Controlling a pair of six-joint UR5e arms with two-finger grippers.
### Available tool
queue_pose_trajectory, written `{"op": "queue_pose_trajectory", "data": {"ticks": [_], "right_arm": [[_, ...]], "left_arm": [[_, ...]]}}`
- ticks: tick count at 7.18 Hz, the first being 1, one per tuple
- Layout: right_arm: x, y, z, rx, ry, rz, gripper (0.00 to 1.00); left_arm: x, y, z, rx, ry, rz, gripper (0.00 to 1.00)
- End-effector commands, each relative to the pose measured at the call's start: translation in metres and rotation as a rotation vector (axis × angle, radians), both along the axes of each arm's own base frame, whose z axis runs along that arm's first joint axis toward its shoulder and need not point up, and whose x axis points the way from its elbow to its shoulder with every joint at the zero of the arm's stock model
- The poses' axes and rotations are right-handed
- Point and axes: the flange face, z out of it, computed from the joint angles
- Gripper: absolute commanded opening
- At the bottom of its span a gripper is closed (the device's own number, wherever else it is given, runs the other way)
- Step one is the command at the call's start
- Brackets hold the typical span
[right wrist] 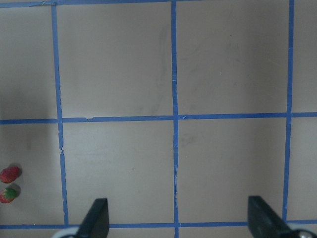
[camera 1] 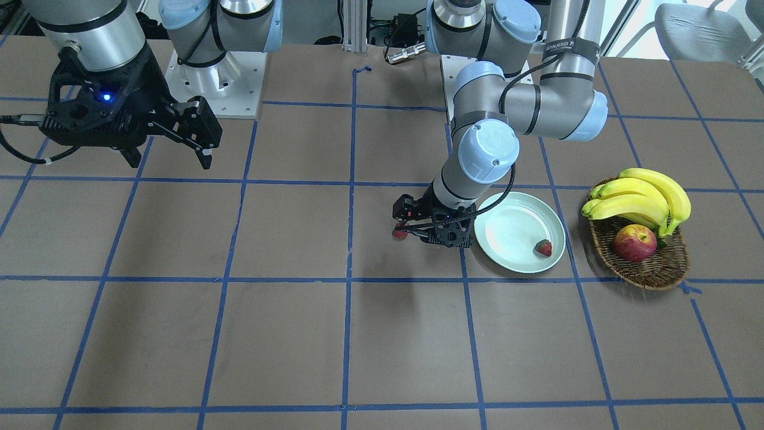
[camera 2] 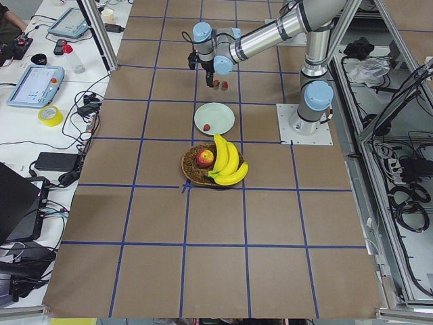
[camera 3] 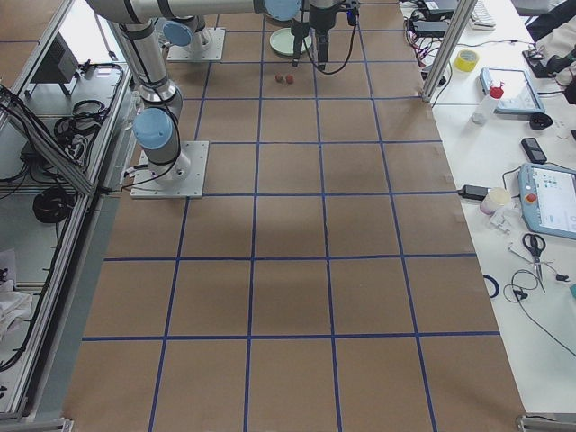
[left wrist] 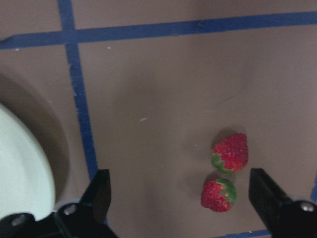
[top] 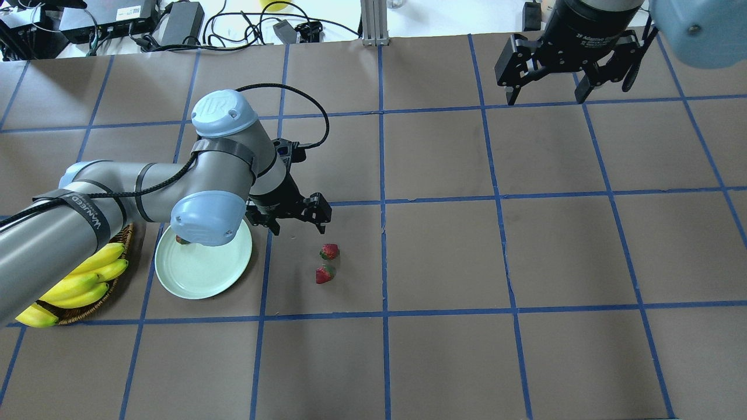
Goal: Collect all strawberries into plate
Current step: 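Return the left gripper to the strawberries and grasp another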
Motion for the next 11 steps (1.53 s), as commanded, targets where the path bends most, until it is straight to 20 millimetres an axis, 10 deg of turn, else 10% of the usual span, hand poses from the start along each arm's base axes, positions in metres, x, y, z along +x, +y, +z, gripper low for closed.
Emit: {"op": "queue_pose_trajectory", "data": {"ticks": [1, 5, 7, 11], "right_arm": [[0.0, 0.0, 0.001, -0.001, -0.002, -0.001, 1.0], [0.0, 0.0, 0.0, 0.002, 0.0, -0.002, 1.0], [0.0, 0.0, 0.0, 0.002, 0.0, -0.004, 1.0], [0.0, 0.001, 0.0, 0.0, 0.0, -0.004, 1.0]], "left_arm": [[-0.026, 0.003, -0.02, -0.028, 0.015, -0.044, 0.99], [-0.023, 0.018, -0.054, 0.046, -0.001, -0.046, 0.81], [-0.024, 0.015, -0.053, 0.042, 0.004, -0.045, 0.04], [-0.022, -0.005, -0.018, -0.028, 0.004, -0.051, 0.0]]}}
